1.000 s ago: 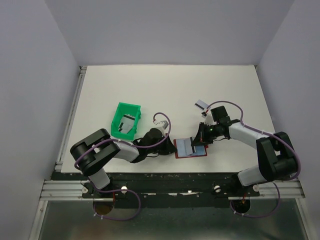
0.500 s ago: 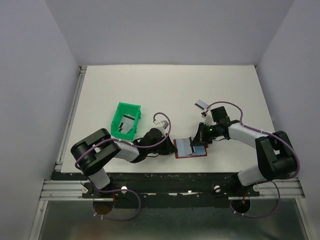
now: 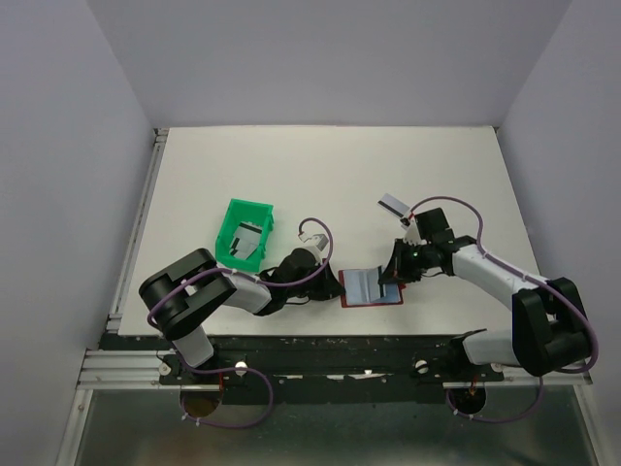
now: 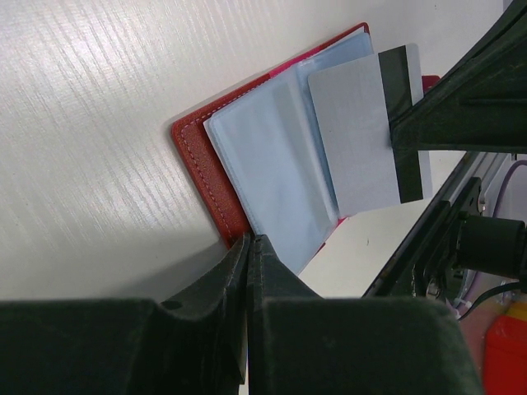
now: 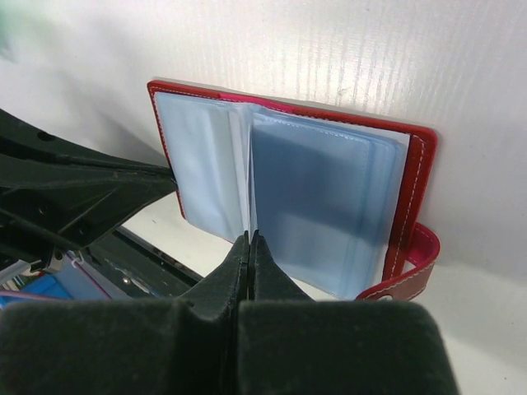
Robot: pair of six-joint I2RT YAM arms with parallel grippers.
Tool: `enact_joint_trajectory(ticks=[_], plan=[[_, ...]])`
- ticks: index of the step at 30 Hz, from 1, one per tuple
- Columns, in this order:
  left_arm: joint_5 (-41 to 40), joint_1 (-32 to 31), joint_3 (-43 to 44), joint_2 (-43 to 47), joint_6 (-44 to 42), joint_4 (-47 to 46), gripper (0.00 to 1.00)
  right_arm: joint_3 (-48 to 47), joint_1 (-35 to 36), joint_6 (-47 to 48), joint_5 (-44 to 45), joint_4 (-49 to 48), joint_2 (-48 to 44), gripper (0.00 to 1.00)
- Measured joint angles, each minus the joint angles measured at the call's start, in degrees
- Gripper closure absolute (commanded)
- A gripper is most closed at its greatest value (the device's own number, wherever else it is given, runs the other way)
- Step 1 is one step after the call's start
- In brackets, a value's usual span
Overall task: Put the credit cards into the card holder
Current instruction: Insert the credit card into the card holder.
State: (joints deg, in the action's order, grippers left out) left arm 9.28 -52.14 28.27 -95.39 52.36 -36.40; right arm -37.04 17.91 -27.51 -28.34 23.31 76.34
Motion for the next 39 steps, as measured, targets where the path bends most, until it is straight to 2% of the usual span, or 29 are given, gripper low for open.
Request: enact_joint_trajectory(ticks=[39], plan=[[0.6,0.1,0.0,-0.6,0.7,-0.8,0.87,1.2,-0.3,0.1,-3.5,-4.0,3.2,0.99]])
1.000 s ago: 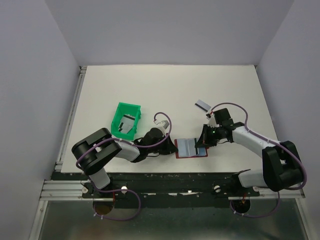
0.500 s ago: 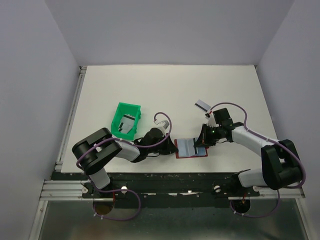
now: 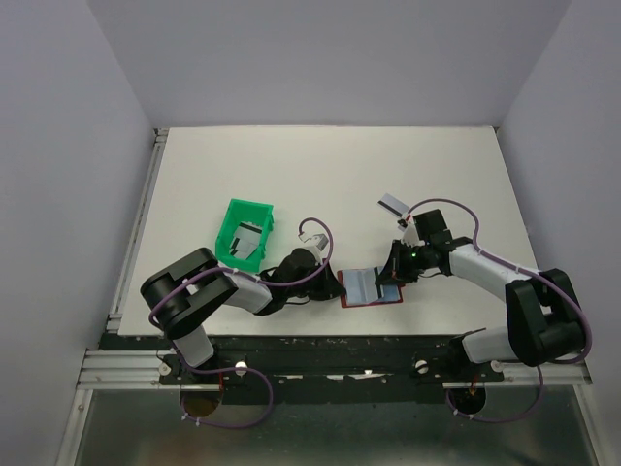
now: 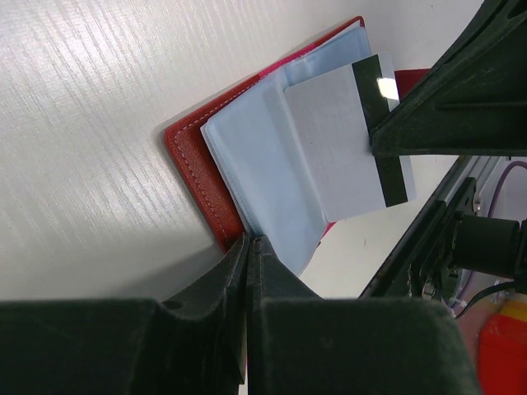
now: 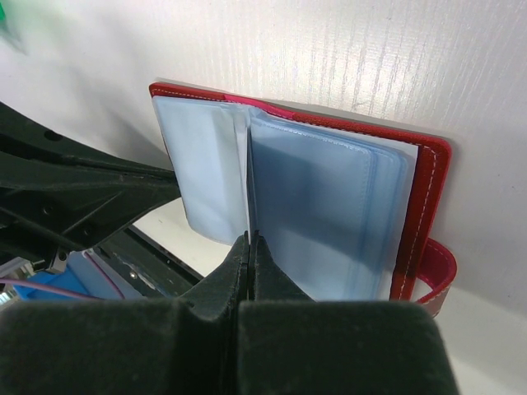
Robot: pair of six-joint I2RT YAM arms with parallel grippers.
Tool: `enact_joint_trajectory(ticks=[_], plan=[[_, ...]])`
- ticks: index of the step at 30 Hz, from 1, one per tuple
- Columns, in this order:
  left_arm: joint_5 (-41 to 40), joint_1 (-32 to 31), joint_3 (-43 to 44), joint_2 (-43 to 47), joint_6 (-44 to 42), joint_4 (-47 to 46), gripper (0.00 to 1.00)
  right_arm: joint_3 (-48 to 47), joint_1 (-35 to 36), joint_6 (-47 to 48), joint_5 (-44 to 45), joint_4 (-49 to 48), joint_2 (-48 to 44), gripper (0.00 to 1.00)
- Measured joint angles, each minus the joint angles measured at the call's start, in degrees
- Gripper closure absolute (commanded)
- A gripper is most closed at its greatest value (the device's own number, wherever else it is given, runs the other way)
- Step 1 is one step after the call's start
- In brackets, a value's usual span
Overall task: Put the credit cards into the card holder
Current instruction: Insert the credit card into the card holder.
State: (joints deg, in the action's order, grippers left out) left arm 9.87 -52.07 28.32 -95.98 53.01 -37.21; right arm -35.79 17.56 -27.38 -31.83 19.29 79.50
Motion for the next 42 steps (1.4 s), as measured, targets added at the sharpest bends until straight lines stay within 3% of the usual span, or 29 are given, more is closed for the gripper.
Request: enact_joint_trajectory(ticks=[42], plan=[[0.7,0.0,0.9,-1.0,0.2,-0.3,0.87,-0.2,0.1,3.1,-0.7,0.9,0.1,0.96]])
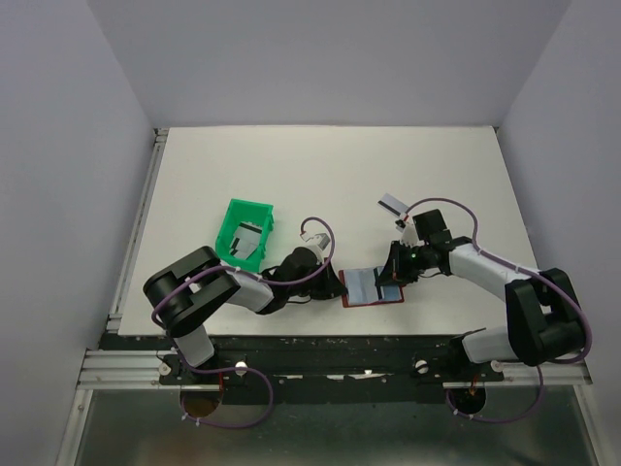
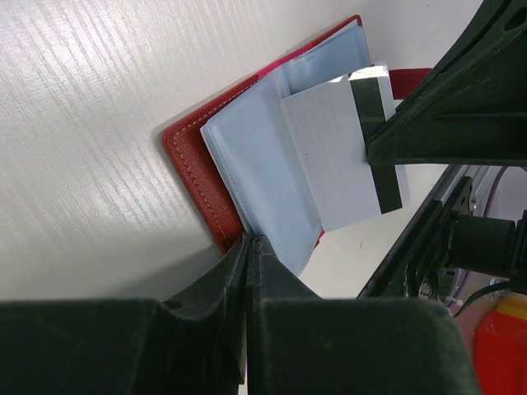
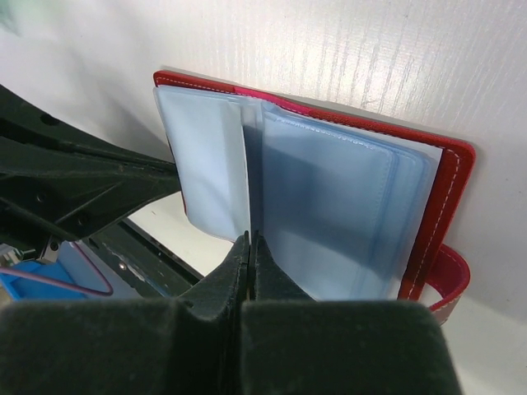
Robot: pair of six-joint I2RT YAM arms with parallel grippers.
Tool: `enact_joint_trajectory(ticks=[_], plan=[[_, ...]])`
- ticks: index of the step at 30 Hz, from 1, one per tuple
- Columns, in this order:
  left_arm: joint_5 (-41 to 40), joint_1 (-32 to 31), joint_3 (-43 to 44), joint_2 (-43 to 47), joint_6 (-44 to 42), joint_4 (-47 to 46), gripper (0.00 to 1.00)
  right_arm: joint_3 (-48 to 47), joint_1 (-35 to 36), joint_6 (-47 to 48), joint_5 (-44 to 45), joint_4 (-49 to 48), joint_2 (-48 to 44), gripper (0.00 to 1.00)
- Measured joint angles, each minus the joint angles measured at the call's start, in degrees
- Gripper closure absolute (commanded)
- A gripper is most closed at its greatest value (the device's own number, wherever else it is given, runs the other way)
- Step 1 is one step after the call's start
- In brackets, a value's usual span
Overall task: Put the credit cards into the card holder
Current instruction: Insert the credit card into the card holder.
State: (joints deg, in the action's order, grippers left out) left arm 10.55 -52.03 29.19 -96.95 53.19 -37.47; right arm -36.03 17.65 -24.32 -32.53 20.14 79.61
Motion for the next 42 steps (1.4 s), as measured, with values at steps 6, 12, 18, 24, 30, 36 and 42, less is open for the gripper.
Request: enact_joint_trajectory(ticks=[6,12,18,24,30,36,42], plan=[[0.4,0.2,0.1,-0.2,0.0,0.0,0.87,0.0,0.0,0.0,0.0,0.0,0.1,0.96],[0.5,0.2,0.1,-0.2,0.0,-0.1,0.87,-0.5,0.0,-0.3,0.0,0.0,1.4,0.96],[0.6,0.2,0.1,-0.2,0.0,-0.1,0.87,-1.5,0.0,-0.7,0.0,0.0,2.3,0.97],[0.6,0.2,0.1,-0.2,0.0,-0.1,0.87,-2.6,0.0,-1.0,0.1,0.1,3.5,0.97],[0.6,0.2,0.2,-0.2,0.0,0.0,0.87,-2.7,0.0,-1.4,0.1,-0.3,4.3,0.97],[0.6,0.2,0.2,-0.3,0.0,0.0,0.87,-2.5,0.0,-1.8,0.0,-1.1,4.9,0.97],[0.7,0.3,0.2,-0.4,0.0,-0.1,0.87,-1.9,0.7,-3.1,-0.3,-3.1,6.1,0.96]])
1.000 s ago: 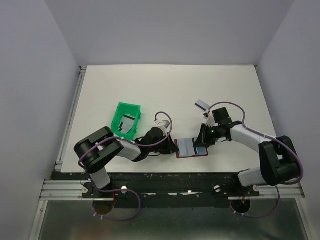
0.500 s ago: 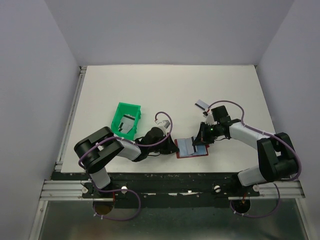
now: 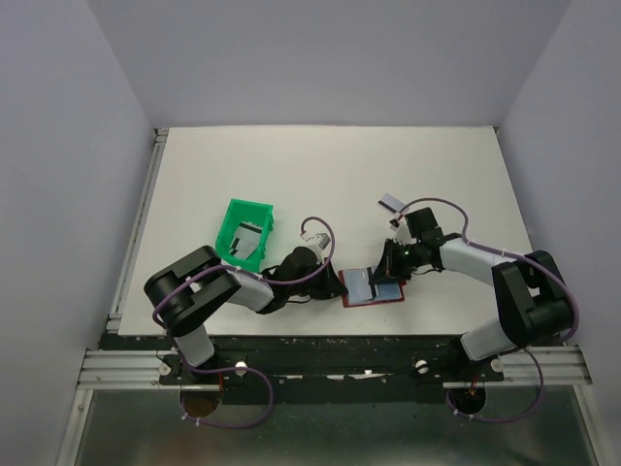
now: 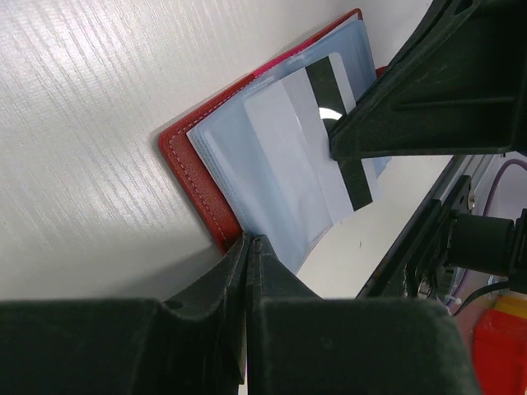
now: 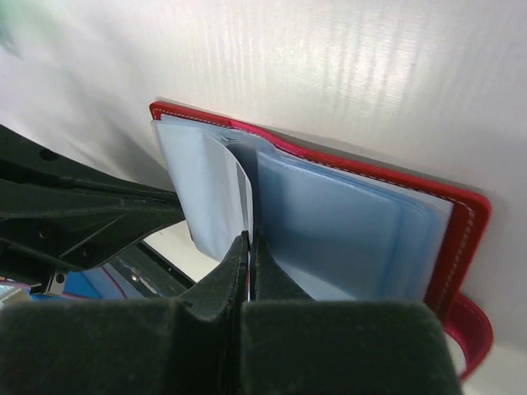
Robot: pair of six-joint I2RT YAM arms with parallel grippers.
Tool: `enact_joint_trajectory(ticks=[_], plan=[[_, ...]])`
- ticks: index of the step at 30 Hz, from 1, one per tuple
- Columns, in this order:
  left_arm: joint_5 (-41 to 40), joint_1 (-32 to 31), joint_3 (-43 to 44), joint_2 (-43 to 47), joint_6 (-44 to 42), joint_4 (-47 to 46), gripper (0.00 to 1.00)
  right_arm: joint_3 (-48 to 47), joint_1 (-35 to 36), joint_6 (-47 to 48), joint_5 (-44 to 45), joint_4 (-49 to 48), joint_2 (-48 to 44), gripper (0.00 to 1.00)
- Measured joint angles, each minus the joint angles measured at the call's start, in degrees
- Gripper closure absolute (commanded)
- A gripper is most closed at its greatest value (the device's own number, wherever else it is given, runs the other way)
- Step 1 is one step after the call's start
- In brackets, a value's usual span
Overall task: Put the credit cards into the card holder
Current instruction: Insert the credit card into the card holder.
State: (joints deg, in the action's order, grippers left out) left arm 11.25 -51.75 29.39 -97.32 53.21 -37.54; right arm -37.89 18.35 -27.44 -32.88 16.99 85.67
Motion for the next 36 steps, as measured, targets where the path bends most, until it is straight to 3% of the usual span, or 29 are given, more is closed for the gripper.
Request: enact_joint_trajectory(ticks=[9,18,26,36], plan=[[0.1,0.0,0.1,-0.2,0.0,0.0,0.87,0.6,4.2,-2.8,-0.1,-6.0,2.5,0.93],[0.2,0.0,0.2,-0.2,0.0,0.0,0.88,0.7,5.2,-3.5,0.1,-7.2,2.8,0.76],[0.2,0.0,0.3,-0.3,0.0,-0.1,0.88,1.1,6.3,-2.0,5.4,-1.7,-4.7,0.63],[0.3,0.0,0.8,-0.7,0.0,-0.1,0.88,0.3,6.4,0.1,10.8,5.2,-7.4,0.63]])
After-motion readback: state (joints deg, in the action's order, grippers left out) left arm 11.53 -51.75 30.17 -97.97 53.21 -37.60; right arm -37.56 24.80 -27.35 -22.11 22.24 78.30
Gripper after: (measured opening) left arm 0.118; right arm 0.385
